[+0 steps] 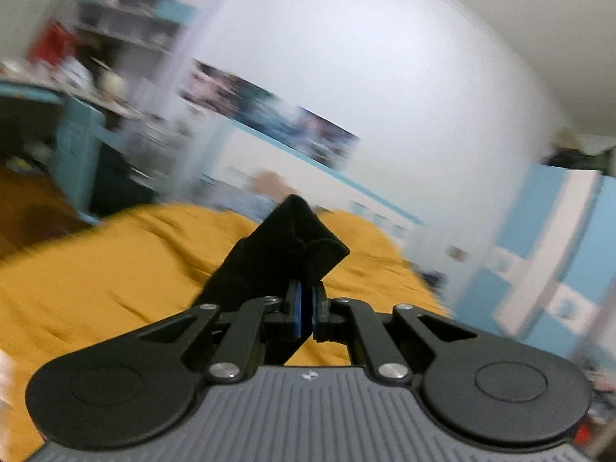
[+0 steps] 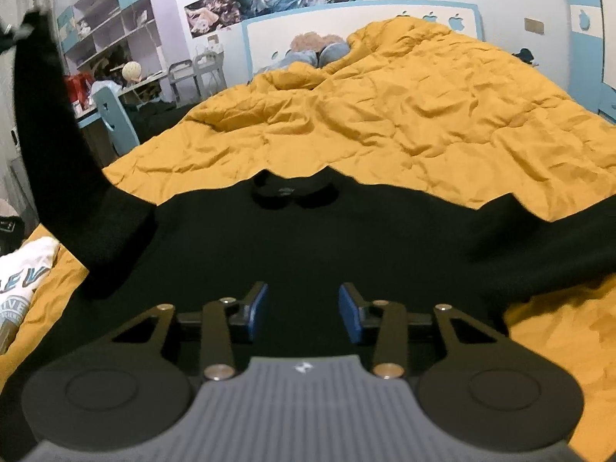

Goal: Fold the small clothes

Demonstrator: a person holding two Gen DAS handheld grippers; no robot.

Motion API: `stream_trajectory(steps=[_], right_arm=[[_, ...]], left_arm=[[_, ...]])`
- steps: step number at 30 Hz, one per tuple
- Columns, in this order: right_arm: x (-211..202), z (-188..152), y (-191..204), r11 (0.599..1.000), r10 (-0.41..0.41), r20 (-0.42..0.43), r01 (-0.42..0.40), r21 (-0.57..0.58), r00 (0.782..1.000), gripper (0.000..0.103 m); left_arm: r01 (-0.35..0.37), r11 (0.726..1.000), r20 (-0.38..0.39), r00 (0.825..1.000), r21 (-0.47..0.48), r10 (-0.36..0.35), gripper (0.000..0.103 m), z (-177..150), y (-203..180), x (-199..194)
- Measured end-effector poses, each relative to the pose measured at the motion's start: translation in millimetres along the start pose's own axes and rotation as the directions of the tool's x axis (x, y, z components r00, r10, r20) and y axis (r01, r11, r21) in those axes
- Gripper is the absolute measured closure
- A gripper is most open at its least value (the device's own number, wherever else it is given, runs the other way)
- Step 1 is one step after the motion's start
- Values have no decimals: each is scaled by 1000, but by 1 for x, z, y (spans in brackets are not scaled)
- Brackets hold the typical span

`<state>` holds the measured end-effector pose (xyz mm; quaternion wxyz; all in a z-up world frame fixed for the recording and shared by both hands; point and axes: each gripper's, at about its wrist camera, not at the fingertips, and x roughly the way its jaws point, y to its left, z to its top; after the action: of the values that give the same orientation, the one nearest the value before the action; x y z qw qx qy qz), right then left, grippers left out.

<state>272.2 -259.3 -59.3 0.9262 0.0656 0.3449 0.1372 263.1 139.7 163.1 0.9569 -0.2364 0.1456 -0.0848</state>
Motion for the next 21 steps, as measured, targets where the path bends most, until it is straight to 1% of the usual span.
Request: stream_trajectory(steps=[1,3,4,5,7,8,9,10,11,12,13,14,15,16,18,19,20,21], right_arm=[[-4,0,-6,1000,-6,2,6,7,1000,68],[-10,-1,-20,999,-22,-2,22,35,1000,68],[-13,-1,-28,998,-25,-5,26,53,1000,68],[-16,-3,-36,997,-28,-9,29,70,1000,68],[-22,-6,-50,995,-36,-19,37,95,999,68],[-25,-9,-56,994,-38,-23,41,102,999,68],[-27,-11,-62,993,-41,-27,44,108,999,68],[-30,-14,-66,992,-44,-31,47,113,999,68],[-31,-17,-70,992,-45,-37,49,119,998,68],[-33,-20,-73,991,-45,-42,50,125,998,68],[-34,-22,-75,990,-46,-46,51,128,998,68],[-34,-25,-77,990,-47,-51,54,132,998,68],[-34,-28,-79,989,-48,-56,56,137,997,68],[-34,-30,-81,988,-47,-61,56,145,997,68],[-32,-33,-84,986,-42,-70,53,160,997,68],[-30,-33,-85,984,-36,-74,49,170,997,68],[-29,-33,-85,983,-28,-76,42,178,997,68],[-27,-32,-85,982,-21,-79,36,184,997,67]], left_arm=[[35,999,-29,999,-7,-35,99,-10,-14,11],[79,997,-101,992,-18,-81,99,-34,-35,32],[95,995,-154,983,-23,-97,99,-53,-46,47],[101,995,-204,974,-22,-103,98,-72,-50,59],[89,996,-312,946,3,-84,98,-113,-59,86],[81,997,-369,927,15,-70,98,-137,-60,99],[78,996,-433,900,37,-54,97,-160,-64,113],[73,996,-490,871,54,-37,91,-180,-64,126],[72,995,-547,837,67,-24,90,-202,-63,135],[83,994,-594,804,69,-26,87,-220,-61,140],[98,993,-637,770,69,-32,77,-240,-58,138],[102,992,-658,752,70,-31,71,-251,-58,137],[106,992,-670,742,70,-32,59,-260,-53,129],[107,992,-676,736,73,-30,47,-264,-50,123],[112,991,-679,733,72,-33,41,-261,-46,114],[120,990,-680,733,74,-39,40,-256,-43,105],[127,989,-676,736,80,-40,40,-248,-38,99],[126,988,-668,743,91,-33,40,-242,-40,91]])
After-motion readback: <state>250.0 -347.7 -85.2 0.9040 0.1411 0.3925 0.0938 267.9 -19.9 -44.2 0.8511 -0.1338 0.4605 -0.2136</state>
